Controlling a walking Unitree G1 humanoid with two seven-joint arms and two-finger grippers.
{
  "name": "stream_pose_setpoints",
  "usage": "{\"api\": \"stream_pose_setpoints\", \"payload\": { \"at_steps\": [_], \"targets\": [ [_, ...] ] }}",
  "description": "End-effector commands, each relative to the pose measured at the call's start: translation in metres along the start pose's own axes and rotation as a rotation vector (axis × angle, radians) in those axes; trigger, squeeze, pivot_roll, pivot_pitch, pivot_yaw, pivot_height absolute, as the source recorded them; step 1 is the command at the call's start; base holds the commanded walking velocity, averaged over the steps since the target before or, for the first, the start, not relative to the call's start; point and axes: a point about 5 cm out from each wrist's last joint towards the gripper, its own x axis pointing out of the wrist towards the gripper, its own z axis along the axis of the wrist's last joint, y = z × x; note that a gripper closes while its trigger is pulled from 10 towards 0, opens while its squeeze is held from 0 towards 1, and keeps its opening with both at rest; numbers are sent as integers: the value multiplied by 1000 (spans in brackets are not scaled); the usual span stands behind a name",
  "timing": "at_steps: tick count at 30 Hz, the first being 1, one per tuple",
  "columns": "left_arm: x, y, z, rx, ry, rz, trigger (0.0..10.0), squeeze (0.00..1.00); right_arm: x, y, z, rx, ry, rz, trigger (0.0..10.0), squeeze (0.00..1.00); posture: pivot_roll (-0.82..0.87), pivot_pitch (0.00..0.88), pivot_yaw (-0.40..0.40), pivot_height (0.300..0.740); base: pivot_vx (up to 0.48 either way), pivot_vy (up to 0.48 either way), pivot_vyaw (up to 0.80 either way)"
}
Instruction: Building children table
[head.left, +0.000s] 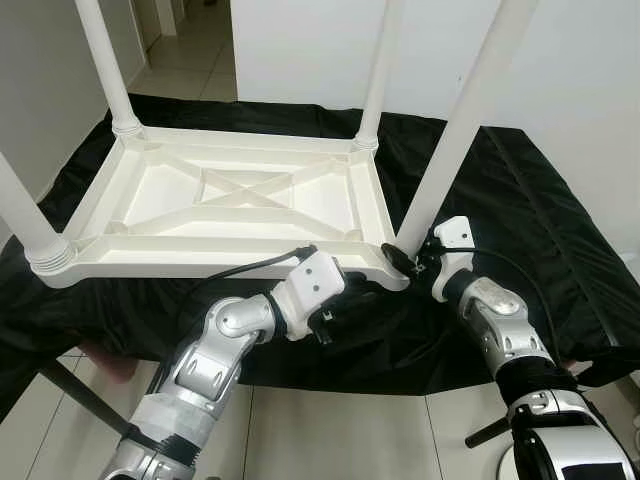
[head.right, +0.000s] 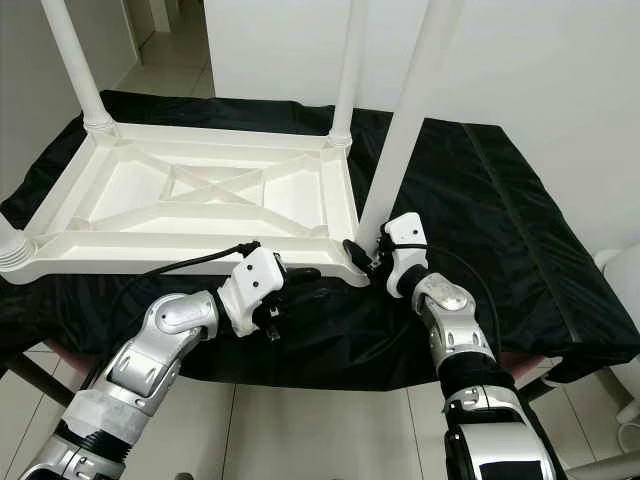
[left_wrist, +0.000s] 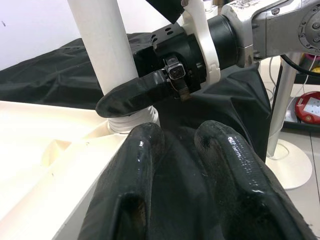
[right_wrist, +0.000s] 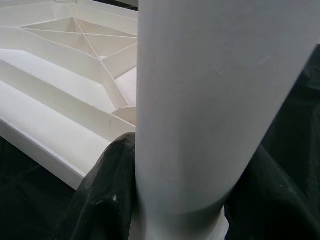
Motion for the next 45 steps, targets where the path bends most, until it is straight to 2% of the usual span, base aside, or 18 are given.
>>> {"api": "stream_pose_setpoints", "payload": {
  "at_steps": [1,2,3,7,9,20,23,26,28,29,32,33,34,39,42,43,45],
  "targets": [
    [-1,2,-1,5,10,69,10000,0,0,5,-10,-2,43,22,2549,0,31,19,-67,740,0,0,0],
    [-1,2,-1,5,10,69,10000,0,0,5,-10,0,44,19,2549,0,31,19,-67,740,0,0,0],
    [-1,2,-1,5,10,69,10000,0,0,6,-10,2,44,19,10000,0,30,18,-67,740,0,0,0],
    [-2,2,-1,4,10,68,10000,0,0,6,-11,62,25,-5,10000,0,27,20,-67,740,0,0,0],
    [-1,2,-1,1,9,67,10000,0,1,7,-12,87,38,-58,10000,0,25,19,-65,740,0,0,0],
    [1,2,0,4,5,61,10000,0,7,12,-11,157,45,-249,10000,0,15,14,-62,740,0,0,0],
    [1,1,-1,3,6,61,10000,0,7,20,-9,211,38,-374,10000,0,15,16,-64,740,0,0,0],
    [1,1,-1,2,5,61,10000,0,7,24,-9,214,36,-411,10000,0,16,17,-66,740,0,0,0],
    [0,0,-1,-1,4,62,10000,0,7,35,-9,231,38,-503,10000,0,15,16,-68,740,0,0,0],
    [0,0,-1,-1,4,62,10000,0,7,35,-9,231,38,-503,10000,0,15,16,-68,740,0,0,0],
    [1,0,-1,-4,4,62,10000,0,6,49,-9,233,56,-682,10000,0,16,16,-69,740,0,0,0],
    [1,0,-1,-4,4,62,10000,0,6,49,-9,233,56,-682,10000,0,16,16,-69,740,0,0,0],
    [2,0,-1,-4,3,61,10000,0,5,58,-7,253,52,-758,10000,0,17,16,-69,740,0,0,0],
    [2,-1,-1,-5,3,60,10000,0,8,70,-3,275,47,-759,10000,0,17,17,-70,740,0,0,0],
    [2,-1,-2,-6,4,60,10000,0,4,65,-3,266,49,-764,10000,0,13,17,-70,740,0,0,0],
    [2,-1,-2,-6,4,60,10000,0,3,63,-1,270,36,-759,10000,1000,14,18,-70,740,0,0,0],
    [2,-1,-2,-6,3,60,10000,0,2,61,0,273,25,-756,10000,1000,14,18,-70,740,0,0,0]
  ]
}}
